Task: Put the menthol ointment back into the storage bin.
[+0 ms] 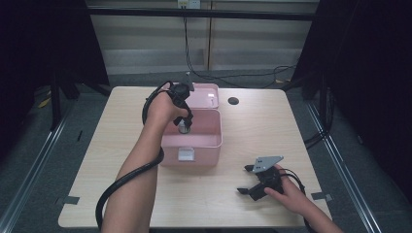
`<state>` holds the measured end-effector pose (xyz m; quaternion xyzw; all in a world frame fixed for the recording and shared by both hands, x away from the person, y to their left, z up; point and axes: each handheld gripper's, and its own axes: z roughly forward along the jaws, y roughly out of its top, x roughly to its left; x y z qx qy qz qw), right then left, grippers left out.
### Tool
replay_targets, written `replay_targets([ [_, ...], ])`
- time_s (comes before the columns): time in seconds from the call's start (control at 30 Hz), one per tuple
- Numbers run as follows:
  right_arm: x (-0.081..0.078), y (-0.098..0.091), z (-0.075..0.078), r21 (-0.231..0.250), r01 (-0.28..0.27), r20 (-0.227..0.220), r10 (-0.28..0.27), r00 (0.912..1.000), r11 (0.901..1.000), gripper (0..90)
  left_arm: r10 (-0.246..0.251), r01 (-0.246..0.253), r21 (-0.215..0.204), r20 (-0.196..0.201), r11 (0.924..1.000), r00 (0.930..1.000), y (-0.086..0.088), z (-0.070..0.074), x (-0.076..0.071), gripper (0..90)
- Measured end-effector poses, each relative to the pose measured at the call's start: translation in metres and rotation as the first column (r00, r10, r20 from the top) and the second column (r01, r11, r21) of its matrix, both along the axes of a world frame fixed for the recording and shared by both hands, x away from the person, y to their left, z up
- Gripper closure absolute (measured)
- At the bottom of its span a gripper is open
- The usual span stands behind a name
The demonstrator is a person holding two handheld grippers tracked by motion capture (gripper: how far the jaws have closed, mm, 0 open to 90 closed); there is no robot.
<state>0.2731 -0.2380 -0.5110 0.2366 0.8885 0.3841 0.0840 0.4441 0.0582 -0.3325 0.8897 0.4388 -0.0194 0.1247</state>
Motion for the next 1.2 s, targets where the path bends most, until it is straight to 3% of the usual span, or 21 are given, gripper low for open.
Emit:
replay_targets([
  [0.17,0.0,0.0,0.0,0.001,0.0,0.0,0.0,1.0,1.0,11.0,0.007,-0.007,0.015,0.008,0.9999,0.9999,-0.001,-0.006,0.003,50.0],
  [0.6,0.0,0.0,0.0,0.002,0.003,-0.001,-0.003,1.0,1.0,11.0,0.048,-0.048,0.006,0.012,0.9988,0.9988,-0.001,-0.022,0.011,50.0],
  [1.03,0.0,0.0,0.0,0.001,0.001,0.001,-0.001,1.0,1.0,11.0,0.116,-0.116,0.002,0.009,0.9932,0.9932,0.002,-0.038,0.018,50.0],
  [1.2,0.0,0.0,0.0,0.001,0.0,0.004,0.0,1.0,1.0,11.0,0.115,-0.115,0.007,0.01,0.9933,0.9933,0.0,-0.044,0.02,49.9],
])
